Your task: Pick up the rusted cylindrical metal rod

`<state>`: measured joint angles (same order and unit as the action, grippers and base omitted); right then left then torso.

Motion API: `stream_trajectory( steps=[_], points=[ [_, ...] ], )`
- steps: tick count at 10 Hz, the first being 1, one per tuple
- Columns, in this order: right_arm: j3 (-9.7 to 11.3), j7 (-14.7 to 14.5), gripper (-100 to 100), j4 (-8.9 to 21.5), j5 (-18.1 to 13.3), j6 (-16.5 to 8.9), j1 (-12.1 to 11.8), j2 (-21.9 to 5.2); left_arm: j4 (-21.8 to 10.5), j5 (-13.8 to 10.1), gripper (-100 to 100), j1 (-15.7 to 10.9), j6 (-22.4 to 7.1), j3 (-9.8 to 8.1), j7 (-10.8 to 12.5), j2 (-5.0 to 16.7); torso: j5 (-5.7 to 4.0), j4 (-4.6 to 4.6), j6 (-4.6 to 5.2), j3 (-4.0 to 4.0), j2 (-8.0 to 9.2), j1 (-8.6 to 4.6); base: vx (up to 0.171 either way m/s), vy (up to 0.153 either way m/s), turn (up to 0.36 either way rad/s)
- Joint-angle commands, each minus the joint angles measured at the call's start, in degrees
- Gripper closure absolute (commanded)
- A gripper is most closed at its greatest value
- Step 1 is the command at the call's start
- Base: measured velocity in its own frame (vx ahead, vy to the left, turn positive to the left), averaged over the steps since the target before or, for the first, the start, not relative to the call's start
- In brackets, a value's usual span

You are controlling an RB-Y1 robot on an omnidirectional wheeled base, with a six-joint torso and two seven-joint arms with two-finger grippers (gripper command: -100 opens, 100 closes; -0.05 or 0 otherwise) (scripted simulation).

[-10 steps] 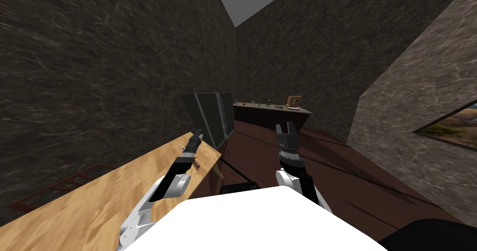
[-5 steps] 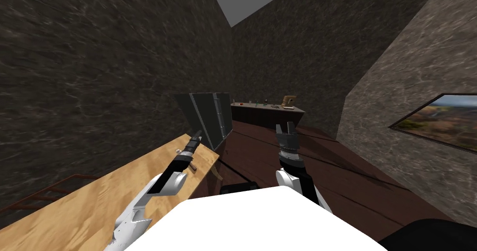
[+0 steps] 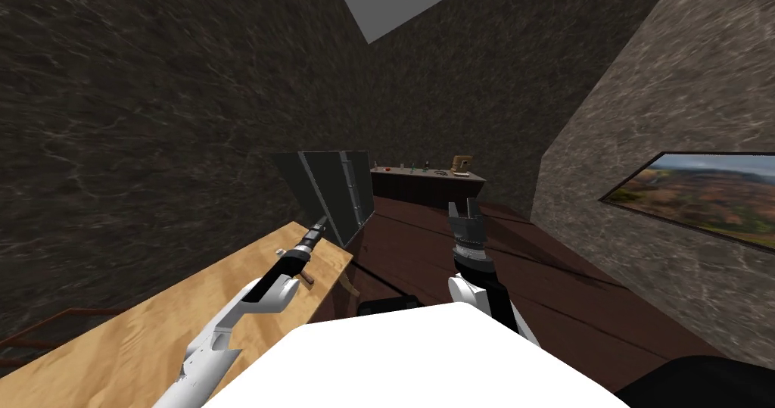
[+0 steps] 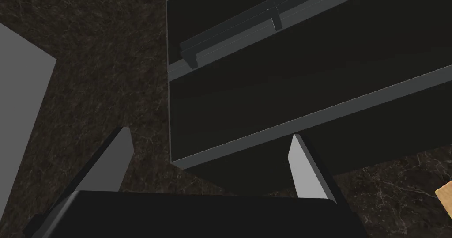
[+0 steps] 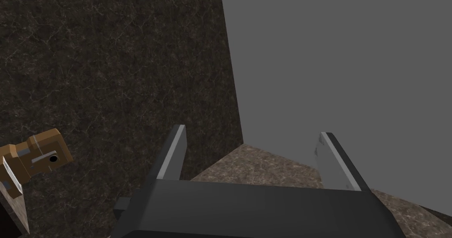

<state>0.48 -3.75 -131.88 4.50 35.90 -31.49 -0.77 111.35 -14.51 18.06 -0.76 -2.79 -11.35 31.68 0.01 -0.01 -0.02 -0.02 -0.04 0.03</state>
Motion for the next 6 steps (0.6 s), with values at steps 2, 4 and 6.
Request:
stream_trajectory(
  steps=[2, 4, 6],
  points=[
    [0.0, 0.0, 0, 0.0, 0.0, 0.0, 0.0, 0.0, -3.3, -2.7, -100, -1.1, -4.6, -0.21, -1.5, 3.2, 0.0, 0.0, -0.01, 0.0, 0.0, -0.01, 0.006, 0.006, -0.104],
    [0.0, 0.0, 0, 0.0, 0.0, 0.0, 0.0, 0.0, -5.4, -4.5, -100, -1.6, -6.6, -0.31, -2.5, 4.9, 0.01, 0.0, -0.01, 0.0, 0.0, 0.01, 0.005, 0.01, -0.091],
    [0.0, 0.0, 0, 0.0, 0.0, 0.0, 0.0, 0.0, -7.5, -6.2, -100, -2.1, -9.9, -0.38, -3.6, 6.5, 0.01, 0.0, -0.02, 0.0, 0.0, 0.02, 0.005, 0.011, -0.076]
  ],
)
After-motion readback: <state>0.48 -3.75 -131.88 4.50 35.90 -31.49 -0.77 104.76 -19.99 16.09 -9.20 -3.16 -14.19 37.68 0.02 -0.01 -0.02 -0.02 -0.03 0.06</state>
